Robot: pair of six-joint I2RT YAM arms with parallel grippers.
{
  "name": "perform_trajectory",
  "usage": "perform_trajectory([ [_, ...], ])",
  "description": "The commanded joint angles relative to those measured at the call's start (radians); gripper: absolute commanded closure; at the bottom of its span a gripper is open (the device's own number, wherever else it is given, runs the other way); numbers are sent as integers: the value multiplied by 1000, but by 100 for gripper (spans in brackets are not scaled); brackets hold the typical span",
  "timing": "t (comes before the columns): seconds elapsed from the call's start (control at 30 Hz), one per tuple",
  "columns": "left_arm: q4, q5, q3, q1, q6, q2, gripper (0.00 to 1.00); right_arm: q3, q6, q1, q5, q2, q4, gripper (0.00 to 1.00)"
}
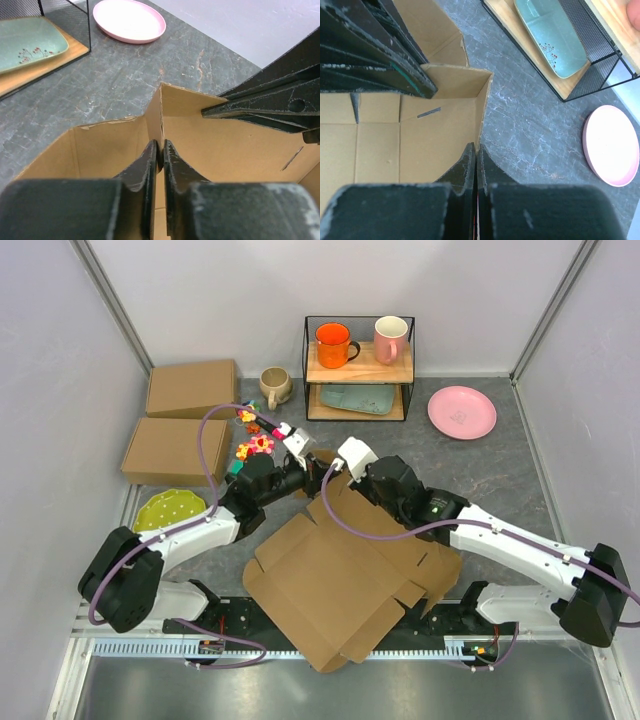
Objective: Fold the paper box
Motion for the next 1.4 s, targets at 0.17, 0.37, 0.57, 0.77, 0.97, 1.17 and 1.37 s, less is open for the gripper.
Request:
perform_trajectory([
  [0.17,-105,-72,-18,-28,-45,-123,59,-12,-67,55,34,-39,53,100],
  [0.37,-356,-324,-7,-26,34,-291,49,18,-92,61,20,-53,17,100],
  [0.57,-398,-532,-70,-26,-45,-434,48,-20,-151,92,48,-79,40,100],
  [0.77,-458,-667,-20,4,-61,-332,44,-11,-173,118,42,-96,25,100],
  [0.97,-700,-655,22,7,-301,-204,61,-25,-155,133,49,-97,13,100],
  [1.17,-624,-670,-188,6,-571,-284,57,-34,-148,139,55,-92,17,100],
  [1.37,-515,-594,-266,6,-630,-223,74,-31,-148,144,57,-88,27,100],
])
